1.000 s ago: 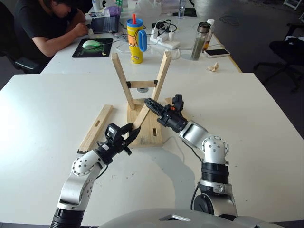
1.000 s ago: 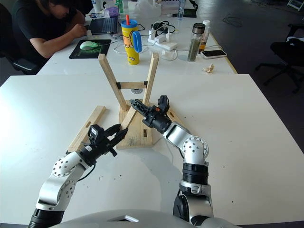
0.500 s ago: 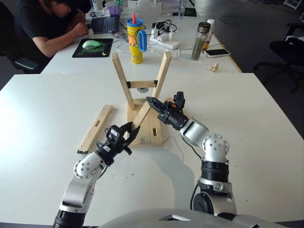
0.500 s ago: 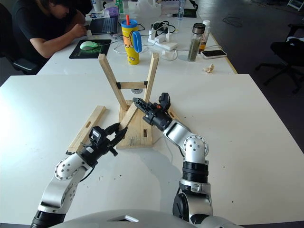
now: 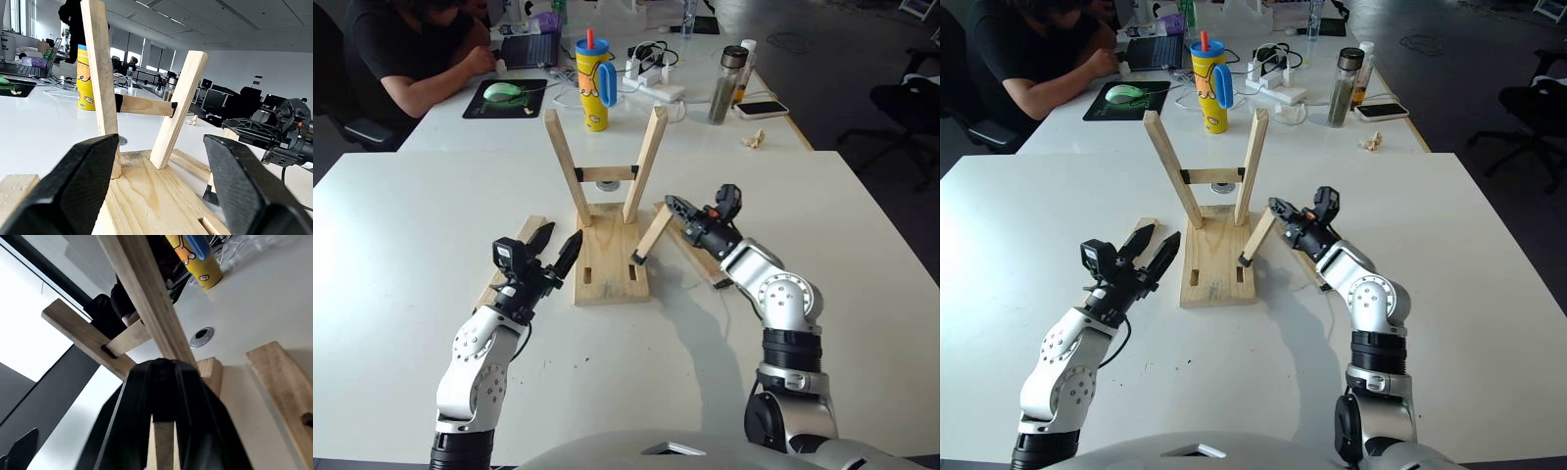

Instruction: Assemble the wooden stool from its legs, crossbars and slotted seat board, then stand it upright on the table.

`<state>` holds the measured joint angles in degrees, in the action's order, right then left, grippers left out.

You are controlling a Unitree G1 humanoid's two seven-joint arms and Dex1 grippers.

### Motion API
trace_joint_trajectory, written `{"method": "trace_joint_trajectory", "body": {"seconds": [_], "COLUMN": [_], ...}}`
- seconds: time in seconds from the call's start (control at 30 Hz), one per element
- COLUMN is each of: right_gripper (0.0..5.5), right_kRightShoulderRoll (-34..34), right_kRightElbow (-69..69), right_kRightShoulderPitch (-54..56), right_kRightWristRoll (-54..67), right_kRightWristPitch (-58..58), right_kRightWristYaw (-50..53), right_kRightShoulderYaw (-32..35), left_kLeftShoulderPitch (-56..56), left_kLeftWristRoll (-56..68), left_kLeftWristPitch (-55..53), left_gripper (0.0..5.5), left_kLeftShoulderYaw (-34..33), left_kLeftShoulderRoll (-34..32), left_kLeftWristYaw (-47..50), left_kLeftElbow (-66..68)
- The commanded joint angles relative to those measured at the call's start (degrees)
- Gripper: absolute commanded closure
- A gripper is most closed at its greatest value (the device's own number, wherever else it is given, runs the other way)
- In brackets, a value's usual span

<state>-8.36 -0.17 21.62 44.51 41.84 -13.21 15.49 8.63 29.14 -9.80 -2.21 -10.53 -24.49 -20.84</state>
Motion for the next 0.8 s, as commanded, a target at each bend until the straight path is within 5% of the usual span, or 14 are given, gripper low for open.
{"method": "trace_joint_trajectory", "body": {"seconds": [0.03,0.8], "right_gripper": [5.04,5.05], "right_kRightShoulderRoll": [-5.5,-4.2], "right_kRightElbow": [5.2,16.6], "right_kRightShoulderPitch": [4.1,4.8], "right_kRightWristRoll": [-6.4,-15.4], "right_kRightWristPitch": [-8.8,-23.8], "right_kRightWristYaw": [-3.3,-12.2], "right_kRightShoulderYaw": [1.1,-2.2], "left_kLeftShoulderPitch": [-1.3,-3.5], "left_kLeftWristRoll": [-0.5,-1.2], "left_kLeftWristPitch": [-0.9,-2.3], "left_gripper": [2.29,2.29], "left_kLeftShoulderYaw": [0.6,1.7], "left_kLeftShoulderRoll": [0.9,0.5], "left_kLeftWristYaw": [1.2,0.4], "left_kLeftElbow": [0.4,2.2]}}
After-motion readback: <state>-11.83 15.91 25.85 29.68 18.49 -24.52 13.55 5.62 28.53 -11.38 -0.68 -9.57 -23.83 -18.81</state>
